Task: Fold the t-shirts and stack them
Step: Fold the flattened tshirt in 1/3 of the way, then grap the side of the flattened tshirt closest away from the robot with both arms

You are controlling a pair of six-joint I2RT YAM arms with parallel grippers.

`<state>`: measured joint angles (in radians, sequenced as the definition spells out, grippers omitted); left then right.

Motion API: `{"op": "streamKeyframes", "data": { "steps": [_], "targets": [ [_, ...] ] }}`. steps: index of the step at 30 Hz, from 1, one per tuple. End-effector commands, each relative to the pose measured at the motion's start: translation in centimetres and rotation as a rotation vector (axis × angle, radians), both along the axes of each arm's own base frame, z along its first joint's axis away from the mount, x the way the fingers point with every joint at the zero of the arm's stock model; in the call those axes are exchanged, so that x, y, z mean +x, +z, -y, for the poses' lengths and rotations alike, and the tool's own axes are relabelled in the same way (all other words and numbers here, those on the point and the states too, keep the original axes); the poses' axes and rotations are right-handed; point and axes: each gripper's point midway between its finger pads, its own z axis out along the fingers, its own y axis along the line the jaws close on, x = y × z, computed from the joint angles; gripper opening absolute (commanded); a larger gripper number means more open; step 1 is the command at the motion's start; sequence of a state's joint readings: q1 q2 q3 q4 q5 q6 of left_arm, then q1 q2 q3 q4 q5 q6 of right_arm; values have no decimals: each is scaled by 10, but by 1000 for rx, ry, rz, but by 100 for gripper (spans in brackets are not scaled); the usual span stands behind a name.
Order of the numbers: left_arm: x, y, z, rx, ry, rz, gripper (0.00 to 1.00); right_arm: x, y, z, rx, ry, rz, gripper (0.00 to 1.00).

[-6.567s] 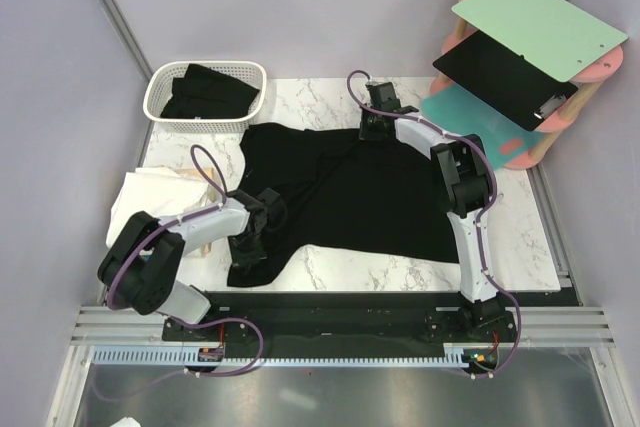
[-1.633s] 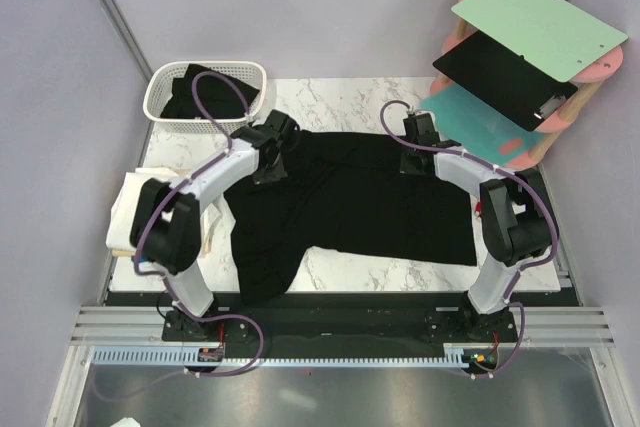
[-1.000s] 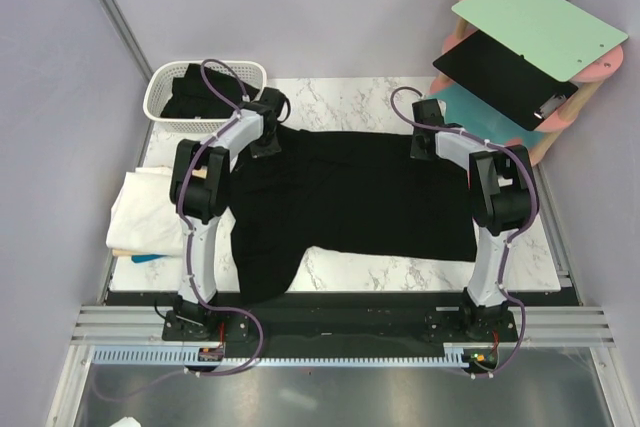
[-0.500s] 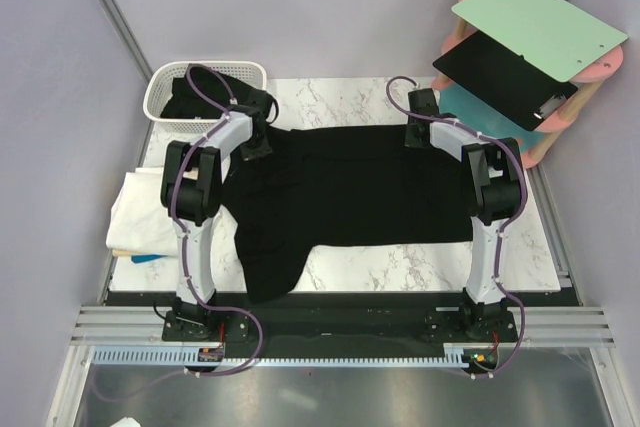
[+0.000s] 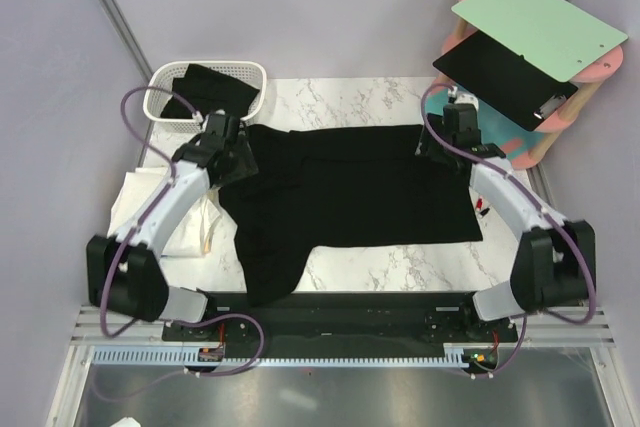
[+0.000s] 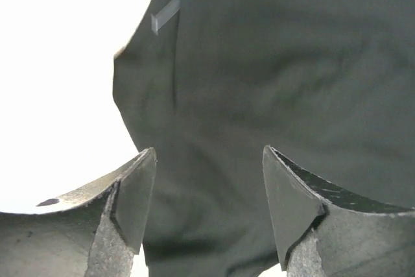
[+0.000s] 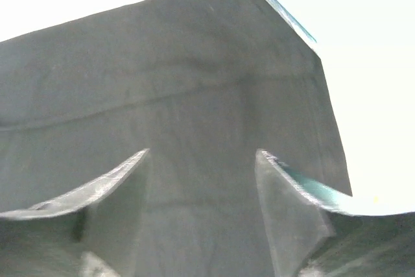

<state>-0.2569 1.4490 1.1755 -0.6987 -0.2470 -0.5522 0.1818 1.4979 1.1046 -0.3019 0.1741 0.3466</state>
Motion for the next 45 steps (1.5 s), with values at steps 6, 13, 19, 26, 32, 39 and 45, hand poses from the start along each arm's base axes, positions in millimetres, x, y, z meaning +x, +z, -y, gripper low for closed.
{"op": "streamKeyframes", "data": {
  "steps": [6, 13, 19, 26, 32, 39, 45],
  "targets": [
    [-113, -59, 13, -201, 16, -123, 75, -97, -50, 47, 140, -163, -188, 93],
    [-157, -76, 38, -279, -21, -181, 82, -146, -96, 91, 143, -345, -385, 93],
    [-196, -104, 50, -234, -37, -309, 82, -162, -114, 97, 180, -408, -449, 92],
    [-230, -123, 55, -226, -38, -374, 81, -172, -129, 93, 220, -428, -504, 86],
    [-233, -120, 59, -201, -59, -373, 81, -167, -138, 91, 254, -446, -484, 62],
    [-241, -119, 64, -176, -79, -390, 80, -160, -141, 90, 270, -445, -457, 0],
    [-246, -107, 68, -182, -84, -352, 78, -157, -145, 84, 302, -417, -454, 0]
  ]
}}
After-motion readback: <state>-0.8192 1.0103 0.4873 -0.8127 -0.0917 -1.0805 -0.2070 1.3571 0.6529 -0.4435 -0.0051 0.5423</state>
